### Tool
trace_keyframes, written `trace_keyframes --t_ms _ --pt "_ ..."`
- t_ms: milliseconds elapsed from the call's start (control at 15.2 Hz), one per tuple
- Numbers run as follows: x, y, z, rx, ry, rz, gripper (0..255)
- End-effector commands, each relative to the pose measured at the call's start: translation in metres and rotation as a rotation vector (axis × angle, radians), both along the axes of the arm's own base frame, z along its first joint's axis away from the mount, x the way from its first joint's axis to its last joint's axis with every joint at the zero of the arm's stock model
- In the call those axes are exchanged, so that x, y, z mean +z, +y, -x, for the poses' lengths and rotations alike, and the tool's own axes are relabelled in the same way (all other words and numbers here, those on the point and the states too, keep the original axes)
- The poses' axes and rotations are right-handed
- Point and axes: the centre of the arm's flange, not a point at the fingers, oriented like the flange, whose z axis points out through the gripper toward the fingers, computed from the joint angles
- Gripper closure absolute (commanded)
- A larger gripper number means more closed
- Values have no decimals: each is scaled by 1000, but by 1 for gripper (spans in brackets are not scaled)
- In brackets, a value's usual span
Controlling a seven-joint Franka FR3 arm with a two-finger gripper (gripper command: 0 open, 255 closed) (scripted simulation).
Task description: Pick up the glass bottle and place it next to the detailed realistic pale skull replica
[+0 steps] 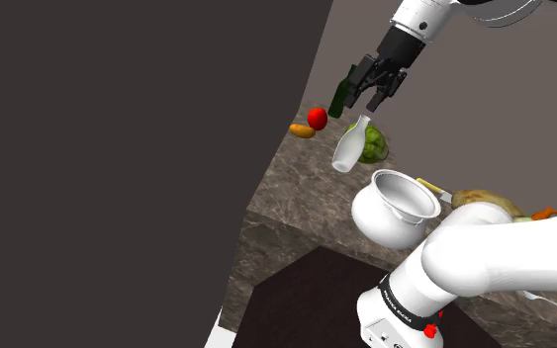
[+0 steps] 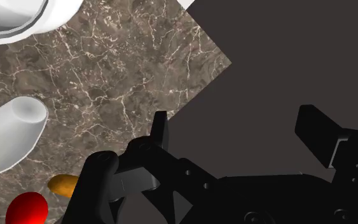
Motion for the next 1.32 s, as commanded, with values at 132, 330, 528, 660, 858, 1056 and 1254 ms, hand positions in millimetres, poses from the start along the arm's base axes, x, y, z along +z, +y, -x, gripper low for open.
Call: trace_keyframes --t_ms 132,330,528,660,858,1056,1254 --pt "-10 -21 -11 -6 0 8 0" --pt "-24 -52 -26 -15 0 20 0" --pt "-37 -84 -42 -24 1 32 0" --pt "-46 -105 -52 -30 1 40 0" --pt "-59 -137 -67 -39 1 52 0" --pt "-72 -170 -81 -48 1 63 0" --pt "-85 -203 -96 -57 2 75 0"
